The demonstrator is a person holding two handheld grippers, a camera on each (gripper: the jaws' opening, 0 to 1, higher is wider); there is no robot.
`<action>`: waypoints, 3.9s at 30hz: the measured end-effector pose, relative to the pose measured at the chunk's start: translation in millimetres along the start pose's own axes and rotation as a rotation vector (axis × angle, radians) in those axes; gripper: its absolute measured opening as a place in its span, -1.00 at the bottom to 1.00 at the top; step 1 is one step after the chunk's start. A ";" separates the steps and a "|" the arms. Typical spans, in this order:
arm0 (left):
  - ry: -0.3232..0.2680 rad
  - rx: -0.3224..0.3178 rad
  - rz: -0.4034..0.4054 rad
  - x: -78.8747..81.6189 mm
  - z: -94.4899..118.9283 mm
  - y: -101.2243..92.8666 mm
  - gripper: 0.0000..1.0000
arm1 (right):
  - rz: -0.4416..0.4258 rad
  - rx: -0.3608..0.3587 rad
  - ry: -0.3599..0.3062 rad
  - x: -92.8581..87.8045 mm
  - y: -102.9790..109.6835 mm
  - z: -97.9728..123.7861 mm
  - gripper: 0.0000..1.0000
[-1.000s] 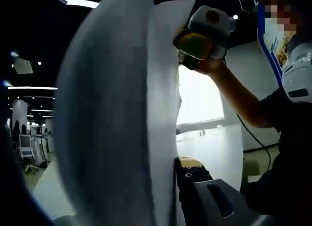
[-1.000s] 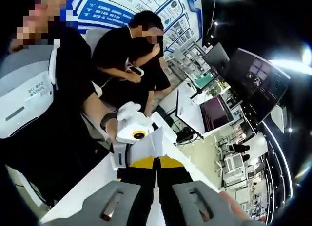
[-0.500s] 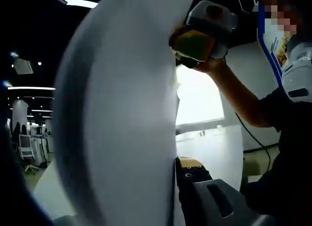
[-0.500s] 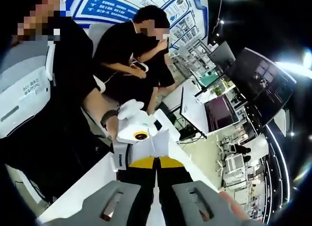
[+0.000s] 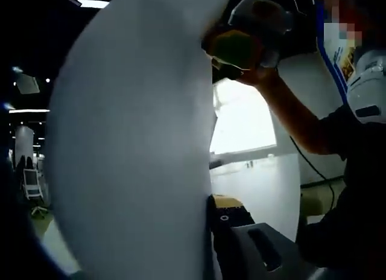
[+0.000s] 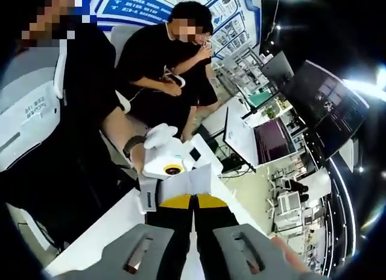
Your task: Organize the stack of printing papers by aligning and flattening the scattered papers on the table
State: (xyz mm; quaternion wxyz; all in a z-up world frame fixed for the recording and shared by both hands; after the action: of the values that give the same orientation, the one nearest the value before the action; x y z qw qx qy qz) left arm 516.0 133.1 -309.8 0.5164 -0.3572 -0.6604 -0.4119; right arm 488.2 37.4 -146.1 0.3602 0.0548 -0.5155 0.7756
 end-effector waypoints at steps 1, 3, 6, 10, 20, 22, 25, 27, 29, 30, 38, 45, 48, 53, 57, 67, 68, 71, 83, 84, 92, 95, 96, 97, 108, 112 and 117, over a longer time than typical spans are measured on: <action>0.000 0.000 0.000 0.1 0.0 0.0 -0.86 | 0.000 0.000 0.000 -0.1 0.0 0.0 -1.00; 0.001 0.001 0.000 0.2 0.2 0.2 -0.87 | -0.004 0.001 -0.004 -0.4 0.2 0.2 -1.00; 0.003 0.005 -0.004 0.3 0.6 0.7 -0.87 | -0.010 0.001 -0.008 -1.1 0.2 0.4 -1.00; 0.002 -0.001 0.008 0.3 0.1 0.3 -0.87 | -0.011 -0.007 -0.011 -2.0 -0.8 1.1 -1.00; 0.005 0.007 0.001 0.4 0.3 0.3 -0.88 | -0.038 -0.050 -0.041 -4.6 -9.4 5.1 -0.77; 0.005 0.005 -0.001 0.6 0.3 -0.2 -0.88 | -0.046 -0.062 -0.037 -6.8 -12.7 5.8 -0.76; 0.005 0.005 -0.001 0.7 0.8 -0.4 -0.87 | -0.068 -0.067 -0.043 -11.2 -16.9 7.4 -0.76; 0.004 0.007 -0.005 0.9 1.2 -0.2 -0.87 | -0.097 -0.055 -0.040 -13.7 -17.7 3.9 -0.76; 0.004 0.011 -0.010 1.2 1.3 0.2 -0.87 | -0.105 -0.048 -0.038 -16.2 -18.8 3.7 -0.77; 0.005 0.014 -0.018 1.3 1.3 0.1 -0.87 | -0.112 -0.040 -0.029 -17.7 -20.3 1.0 -0.79; -0.008 0.008 -0.020 2.5 0.2 -0.8 -0.80 | -0.112 -0.010 -0.012 -20.0 -12.6 -3.6 -0.86; -0.001 0.006 -0.021 2.4 0.2 -1.0 -0.80 | -0.112 -0.019 -0.009 -21.2 -8.8 -4.1 -0.79; 0.002 0.007 -0.021 2.0 0.6 -0.6 -0.87 | -0.124 -0.026 -0.008 -22.4 -9.7 -2.7 -0.74; -0.002 0.017 -0.019 1.4 0.4 -0.8 -0.88 | -0.187 -0.077 -0.049 -28.1 -10.2 7.7 -0.60; -0.006 0.023 -0.019 1.1 1.5 -0.3 -0.88 | -0.251 -0.130 -0.102 -39.9 -8.4 23.5 -0.49; -0.028 0.064 0.002 7.9 7.7 7.4 -0.89 | -0.482 -0.257 -0.205 -91.5 -1.1 67.4 -0.30; -0.032 0.065 0.001 9.2 7.8 7.8 -0.89 | -0.505 -0.271 -0.213 -97.2 0.4 70.5 -0.29; -0.041 0.066 -0.006 14.5 7.3 8.2 -0.89 | -0.568 -0.304 -0.237 -114.0 7.5 78.4 -0.24; -0.151 0.046 0.001 47.6 9.8 14.0 -0.89 | -0.933 -0.427 -0.393 -186.9 39.1 82.1 0.10; -0.176 0.036 0.008 52.3 10.3 14.6 -0.89 | -0.948 -0.428 -0.399 -190.5 42.2 79.4 0.15; -0.252 -0.007 0.007 76.0 8.6 13.3 -0.89 | -1.143 -0.452 -0.498 -220.0 66.8 55.0 0.49; -0.292 -0.026 0.014 85.1 9.3 13.4 -0.89 | -1.149 -0.453 -0.503 -221.8 67.7 54.0 0.56; -0.305 -0.033 0.016 88.2 9.4 13.4 -0.89 | -1.253 -0.460 -0.590 -235.5 82.2 38.7 0.59; -0.317 -0.039 0.017 91.4 9.7 13.5 -0.89 | -1.272 -0.452 -0.607 -237.6 85.5 35.1 0.62; -0.453 -0.093 0.068 111.1 5.9 18.7 -0.89 | -1.405 -0.335 -0.886 -215.5 111.4 -15.3 0.78; -0.484 -0.095 0.092 109.3 2.4 21.1 -0.89 | -1.435 -0.293 -1.028 -196.1 106.2 -20.0 0.59; -0.518 -0.079 0.125 106.5 1.2 22.2 -0.89 | -1.485 -0.227 -1.150 -186.0 103.1 -21.0 -0.16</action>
State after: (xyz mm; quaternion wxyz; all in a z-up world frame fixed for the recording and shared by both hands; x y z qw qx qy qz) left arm 513.0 148.2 -202.0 0.3403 -0.5108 -0.7306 -0.2993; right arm 567.3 -59.9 -319.0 0.4559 0.7075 -0.5196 0.1472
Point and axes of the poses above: the point that each gripper's makers call its tool centre point, and the gripper's own axes: z roughly backward along the fingers, y roughly to its left, x roughly out of its top, the point moved 10 cm from there along z, roughly backward along the fingers, and after that the axes turned 13 degrees about -x, right-handed, at the moved point
